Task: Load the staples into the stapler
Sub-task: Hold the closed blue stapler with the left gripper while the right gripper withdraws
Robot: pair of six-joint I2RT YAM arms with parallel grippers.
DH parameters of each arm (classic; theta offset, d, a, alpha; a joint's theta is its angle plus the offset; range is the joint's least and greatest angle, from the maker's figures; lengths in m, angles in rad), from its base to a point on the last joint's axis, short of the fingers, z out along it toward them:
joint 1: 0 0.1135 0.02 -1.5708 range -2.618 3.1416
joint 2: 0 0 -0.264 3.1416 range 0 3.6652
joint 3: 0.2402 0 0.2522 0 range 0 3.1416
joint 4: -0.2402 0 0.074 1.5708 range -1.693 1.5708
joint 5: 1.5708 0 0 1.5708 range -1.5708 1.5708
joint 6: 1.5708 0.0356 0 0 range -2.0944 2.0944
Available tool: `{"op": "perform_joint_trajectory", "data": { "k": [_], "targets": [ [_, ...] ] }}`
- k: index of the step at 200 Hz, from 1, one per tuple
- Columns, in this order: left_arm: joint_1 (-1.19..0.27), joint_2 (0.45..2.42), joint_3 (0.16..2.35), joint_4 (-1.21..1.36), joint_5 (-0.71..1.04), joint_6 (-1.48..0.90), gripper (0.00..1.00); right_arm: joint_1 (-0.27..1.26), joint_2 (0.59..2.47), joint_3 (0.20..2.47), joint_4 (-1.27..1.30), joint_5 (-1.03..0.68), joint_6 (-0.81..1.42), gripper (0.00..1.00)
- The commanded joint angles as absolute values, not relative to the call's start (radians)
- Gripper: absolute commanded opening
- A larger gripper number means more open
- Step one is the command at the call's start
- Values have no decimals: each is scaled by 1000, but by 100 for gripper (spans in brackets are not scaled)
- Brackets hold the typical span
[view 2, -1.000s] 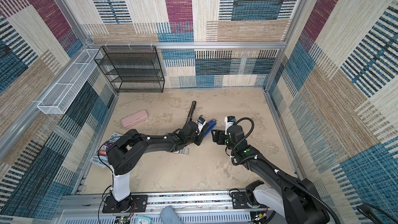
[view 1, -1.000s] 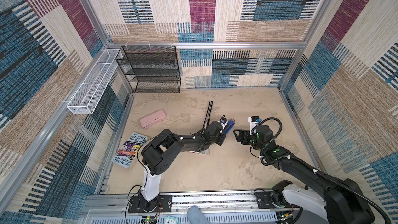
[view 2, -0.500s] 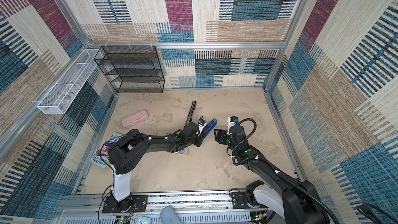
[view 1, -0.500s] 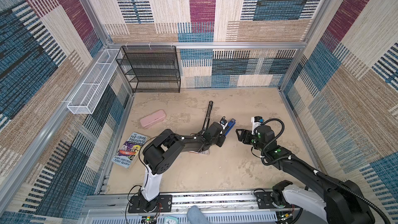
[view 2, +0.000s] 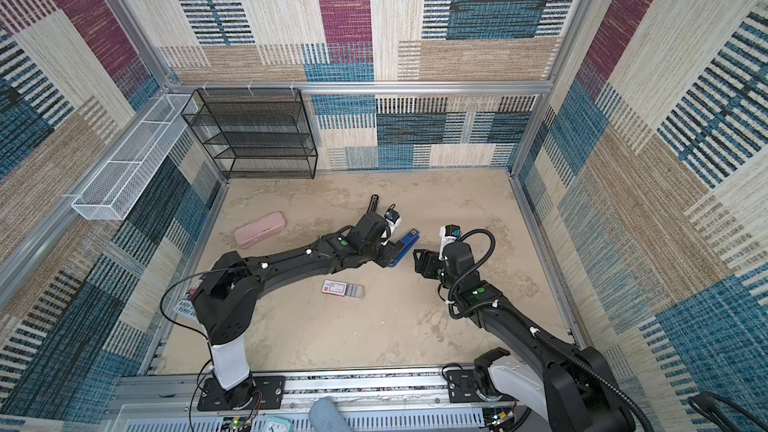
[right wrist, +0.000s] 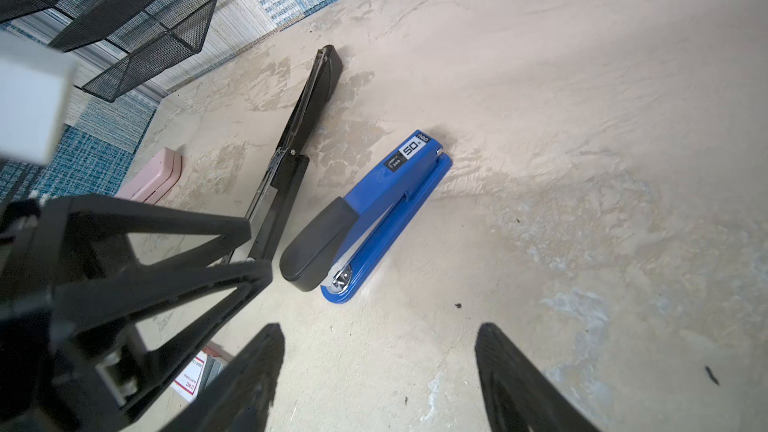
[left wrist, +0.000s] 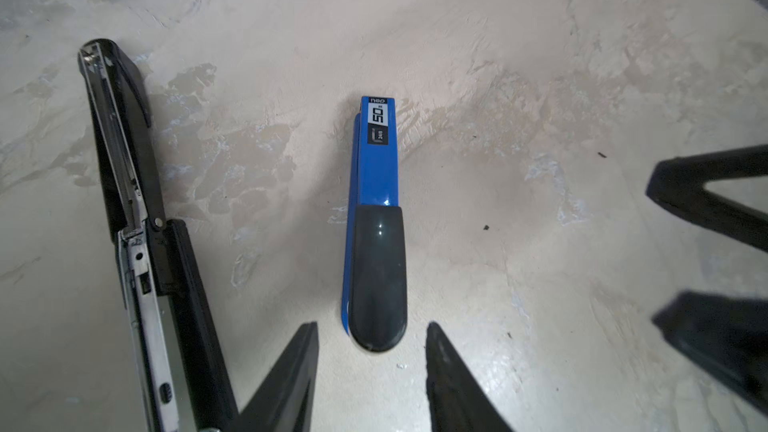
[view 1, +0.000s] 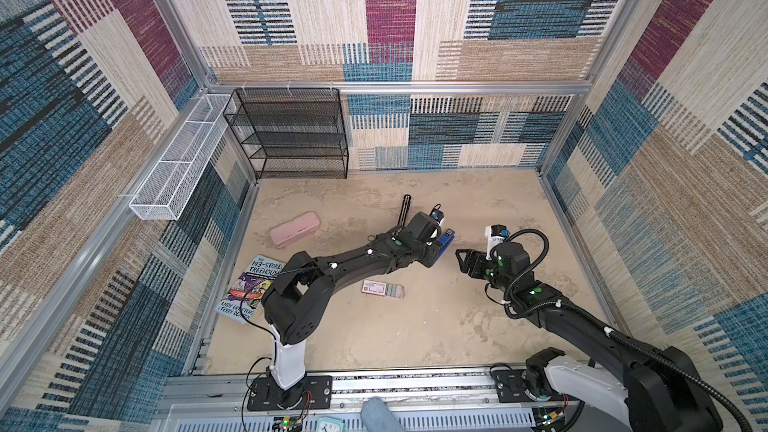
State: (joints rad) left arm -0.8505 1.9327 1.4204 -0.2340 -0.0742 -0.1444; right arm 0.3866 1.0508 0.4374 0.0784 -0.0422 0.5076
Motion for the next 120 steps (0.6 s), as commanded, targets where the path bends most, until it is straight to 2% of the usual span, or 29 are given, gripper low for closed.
{"op": "perform_joint_trajectory", "data": {
  "k": [1, 39, 74, 97, 120],
  "targets": [
    [-850, 1996, 1508, -418, -47, -109, 46, 388, 1034, 426, 107, -43, 523, 77],
    [-850, 2102, 1640, -529, -66, -100, 44, 387, 993, 407, 97, -40, 523, 77],
    [-850, 2152, 1679, -546, -17, -103, 22, 386, 984, 403, 94, -38, 521, 77],
    [-850, 2171, 1693, -554, -8, -109, 13, 385, 976, 399, 94, -35, 519, 77],
    [-850, 2191, 1698, -563, 0, -112, 10, 385, 971, 397, 88, -32, 517, 77]
  ]
}}
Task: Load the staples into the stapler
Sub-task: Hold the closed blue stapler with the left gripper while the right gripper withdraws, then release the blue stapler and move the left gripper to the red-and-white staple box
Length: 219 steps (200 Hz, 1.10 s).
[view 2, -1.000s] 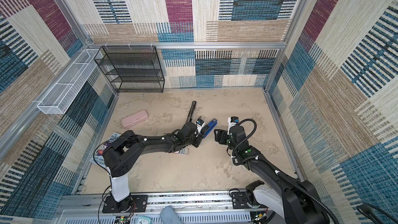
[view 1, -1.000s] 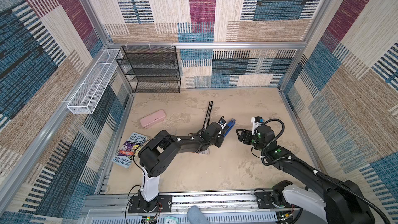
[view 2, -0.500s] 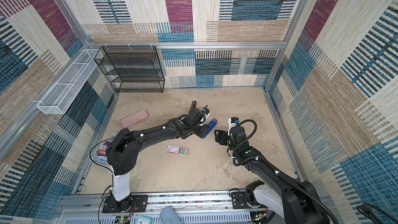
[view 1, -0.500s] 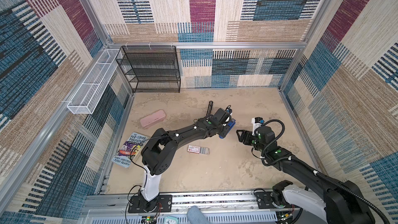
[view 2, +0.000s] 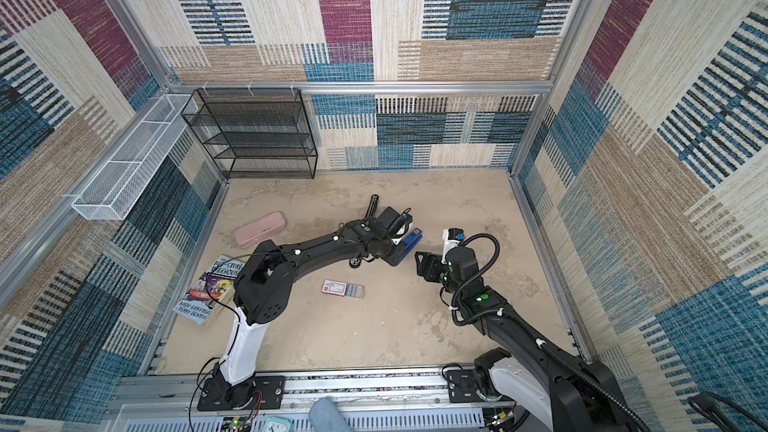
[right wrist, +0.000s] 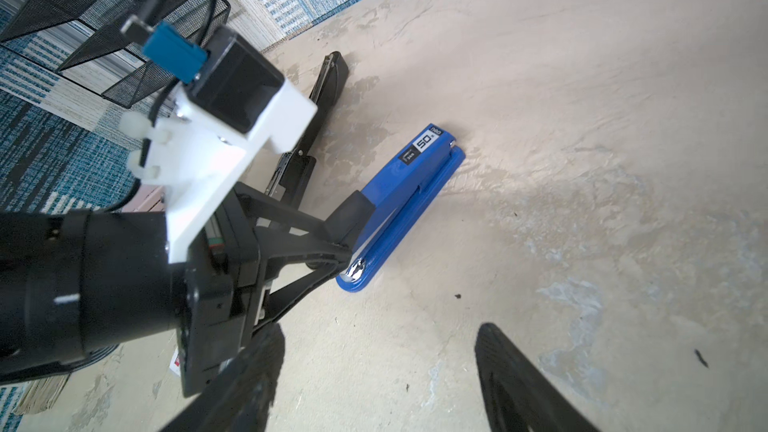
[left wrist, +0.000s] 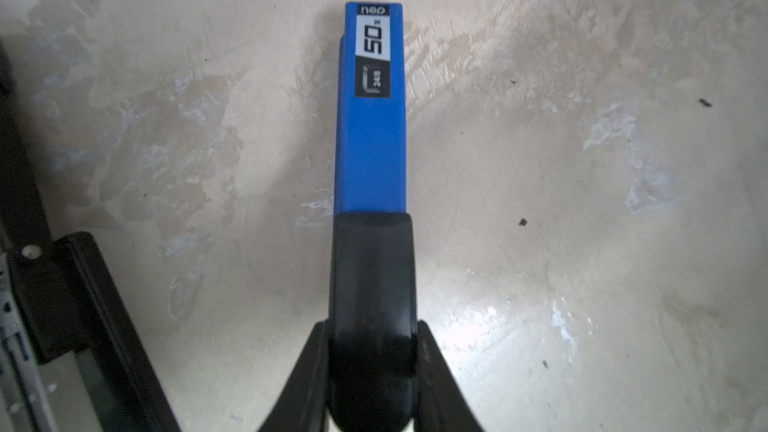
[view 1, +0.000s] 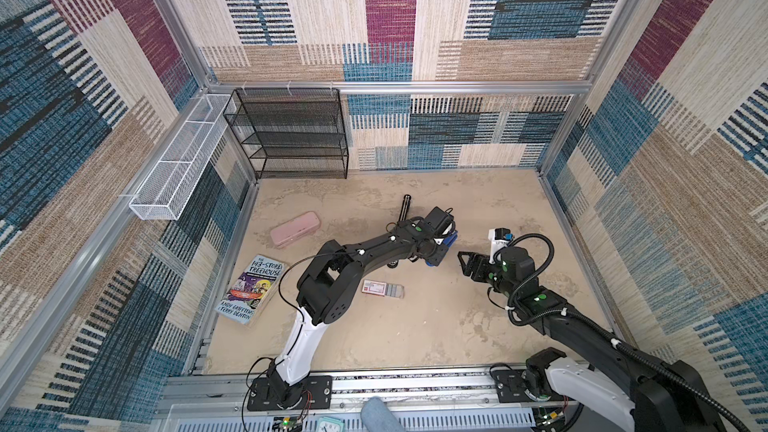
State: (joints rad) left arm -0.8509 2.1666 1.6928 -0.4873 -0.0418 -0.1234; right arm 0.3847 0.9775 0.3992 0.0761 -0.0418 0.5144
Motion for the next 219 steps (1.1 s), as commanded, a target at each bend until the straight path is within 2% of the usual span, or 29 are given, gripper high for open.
{"op": "perform_joint_trajectory", "data": {
  "k": [1, 54, 85, 114, 135, 150, 192, 219],
  "targets": [
    [-850, 2192, 1698, -564, 0, -112, 9, 385, 971, 397, 88, -32, 517, 77],
    [-849, 2204, 1725, -576, 3, -118, 9, 383, 951, 393, 84, -23, 520, 77],
    [-850, 2268, 1846, -607, 16, -156, 10, 383, 959, 400, 84, -19, 522, 77],
    [-850, 2361, 2012, -650, 75, -199, 17, 382, 947, 405, 71, -3, 523, 77],
    [-850, 2382, 2065, -660, 83, -222, 36, 381, 932, 405, 57, 4, 522, 77],
    [-850, 2364, 2062, -660, 72, -219, 42, 379, 919, 402, 52, 3, 526, 77],
    [-839, 2225, 1952, -642, 26, -212, 43, 379, 925, 413, 62, -11, 522, 77],
    [-829, 2065, 1778, -584, -2, -225, 43, 379, 964, 449, 71, -60, 497, 74]
  ]
}}
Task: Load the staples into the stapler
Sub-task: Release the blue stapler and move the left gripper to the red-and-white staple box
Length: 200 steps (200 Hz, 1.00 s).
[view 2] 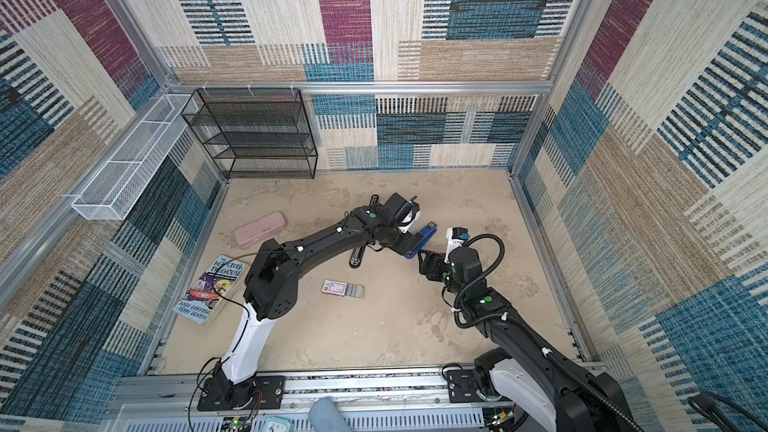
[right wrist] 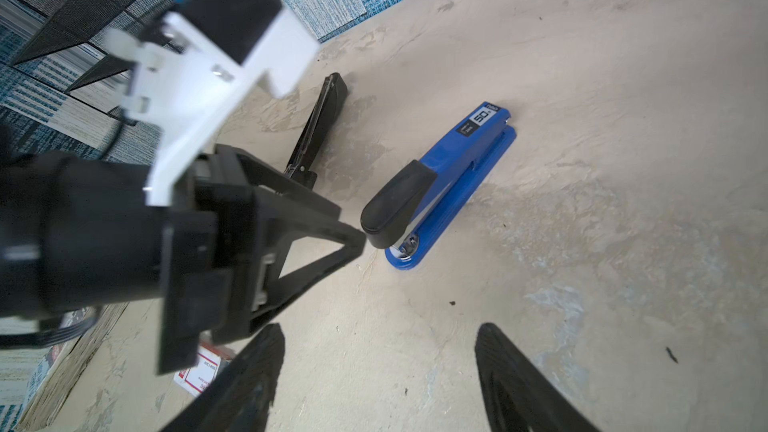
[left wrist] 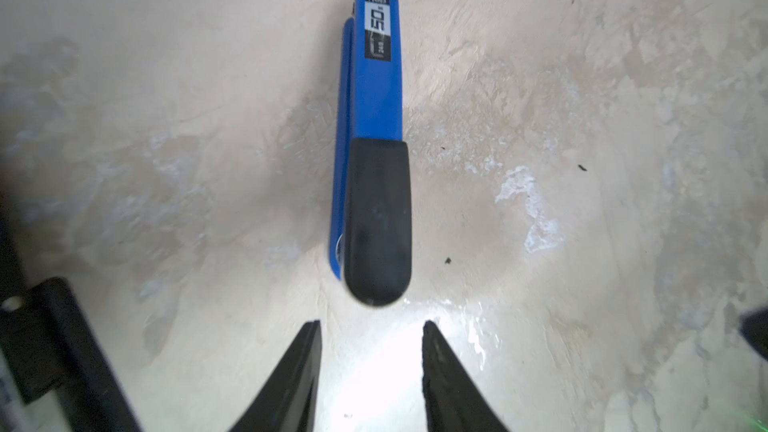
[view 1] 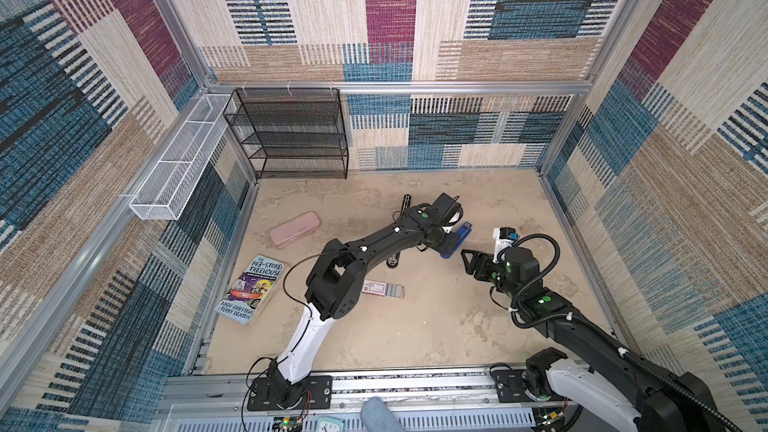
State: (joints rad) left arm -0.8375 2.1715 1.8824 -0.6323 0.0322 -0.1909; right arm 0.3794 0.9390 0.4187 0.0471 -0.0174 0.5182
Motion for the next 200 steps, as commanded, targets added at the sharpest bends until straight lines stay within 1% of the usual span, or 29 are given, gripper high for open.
{"op": "perform_joint_trajectory", "data": {
  "k": [1, 18, 37, 58, 66, 74, 89, 96, 118, 146, 158, 200],
  "targets": [
    [-829, 2059, 1770, -582, -2, -225, 43, 379, 966, 451, 71, -62, 495, 74],
    [-820, 1939, 1627, -536, -27, -236, 43, 380, 998, 478, 73, -108, 478, 70],
    [-809, 1811, 1469, -498, -53, -252, 43, 390, 1036, 504, 82, -166, 456, 62],
    [-803, 1690, 1328, -498, -93, -292, 42, 427, 1081, 535, 77, -175, 430, 57],
    [-800, 1661, 1298, -523, -95, -312, 41, 443, 1097, 546, 77, -179, 419, 56],
    [-798, 1646, 1282, -564, -95, -335, 37, 454, 1112, 554, 86, -203, 409, 54],
    [-794, 1653, 1276, -655, -67, -368, 33, 467, 1132, 550, 119, -269, 397, 53],
    [-793, 1664, 1272, -689, -46, -375, 29, 472, 1139, 545, 137, -305, 392, 53],
    [-793, 1692, 1232, -710, -15, -415, 23, 487, 1155, 535, 164, -357, 385, 53],
    [-793, 1737, 1218, -703, 16, -455, 21, 503, 1161, 530, 160, -351, 389, 52],
    [-793, 1757, 1220, -697, 28, -457, 18, 506, 1157, 523, 162, -345, 393, 52],
    [-793, 1824, 1251, -697, 56, -463, 19, 508, 1143, 501, 170, -327, 410, 52]
  ]
}}
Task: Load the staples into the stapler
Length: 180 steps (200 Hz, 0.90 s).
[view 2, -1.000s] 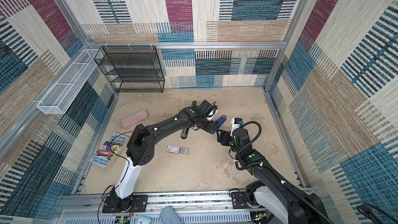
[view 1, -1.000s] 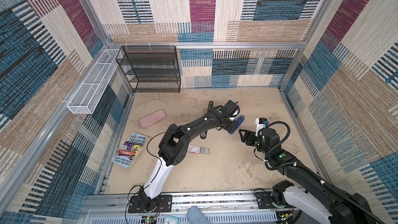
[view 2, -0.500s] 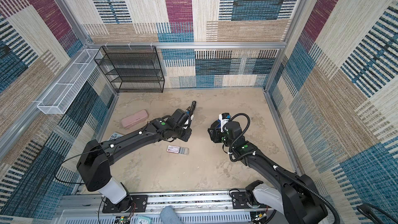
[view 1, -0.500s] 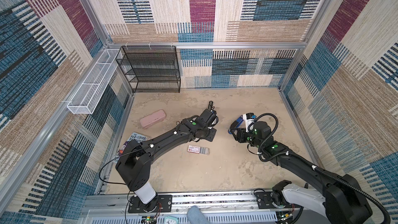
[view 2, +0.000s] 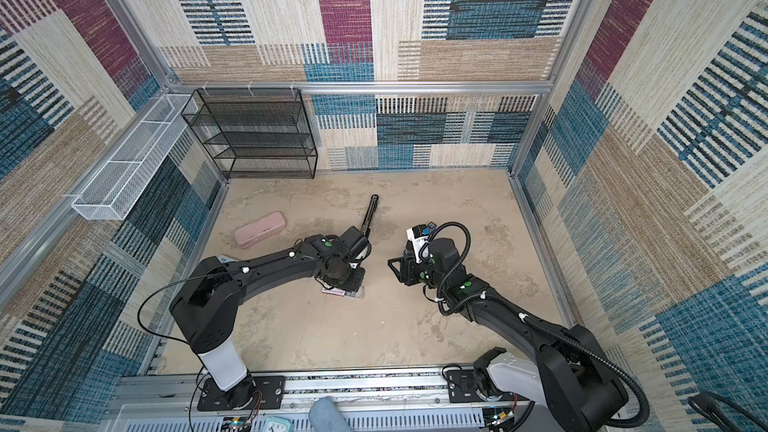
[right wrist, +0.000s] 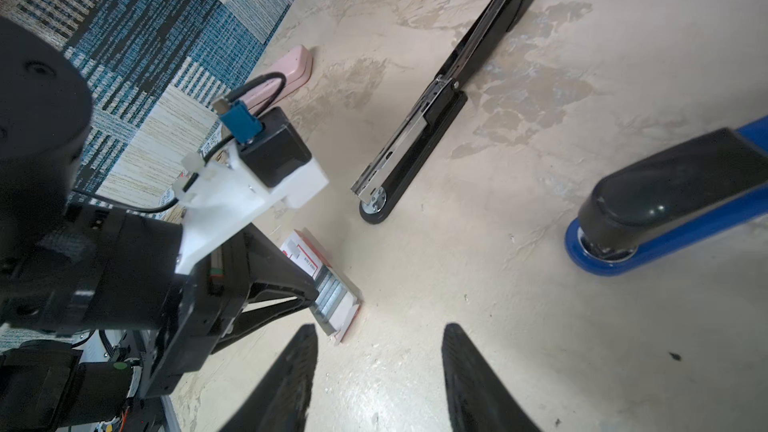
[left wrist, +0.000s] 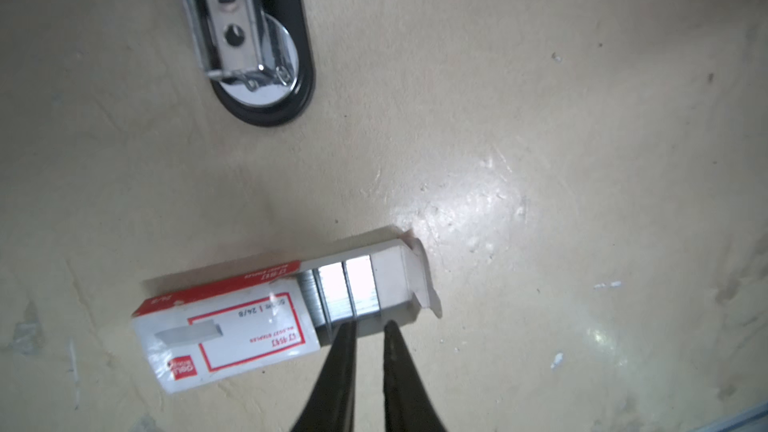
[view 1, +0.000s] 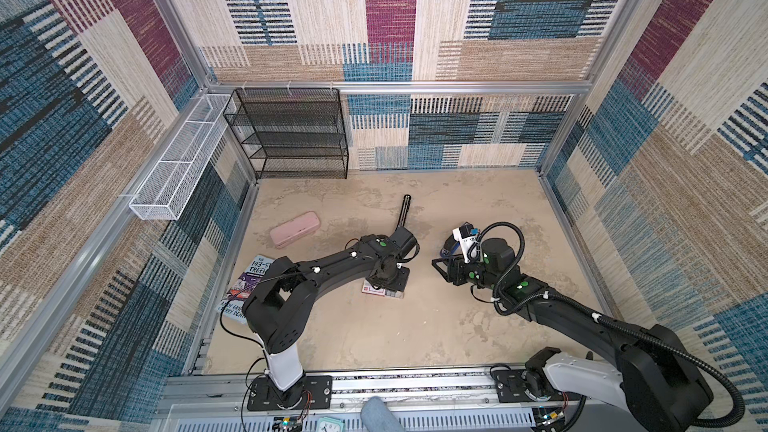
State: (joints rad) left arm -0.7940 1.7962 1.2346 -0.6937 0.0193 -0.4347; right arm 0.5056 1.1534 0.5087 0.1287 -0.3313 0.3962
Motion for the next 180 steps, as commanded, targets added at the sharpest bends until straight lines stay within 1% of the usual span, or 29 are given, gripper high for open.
{"op": "perform_joint_trajectory", "data": {
  "k": [1, 72, 126, 148, 160, 180],
  "targets": [
    [-793, 1825, 1252, -697, 57, -464, 19, 508, 1143, 501, 171, -325, 410, 52],
    [-793, 1853, 1251, -699, 70, -484, 21, 508, 1135, 478, 180, -308, 422, 52],
    [-795, 1877, 1255, -722, 66, -490, 21, 509, 1135, 471, 187, -298, 425, 52],
    [-796, 1890, 1260, -722, 67, -489, 18, 508, 1132, 465, 189, -294, 431, 52],
    [-796, 1899, 1261, -722, 73, -487, 15, 508, 1127, 462, 191, -291, 433, 52],
    [-796, 1906, 1254, -722, 74, -487, 15, 508, 1120, 457, 186, -284, 433, 52]
  ]
}}
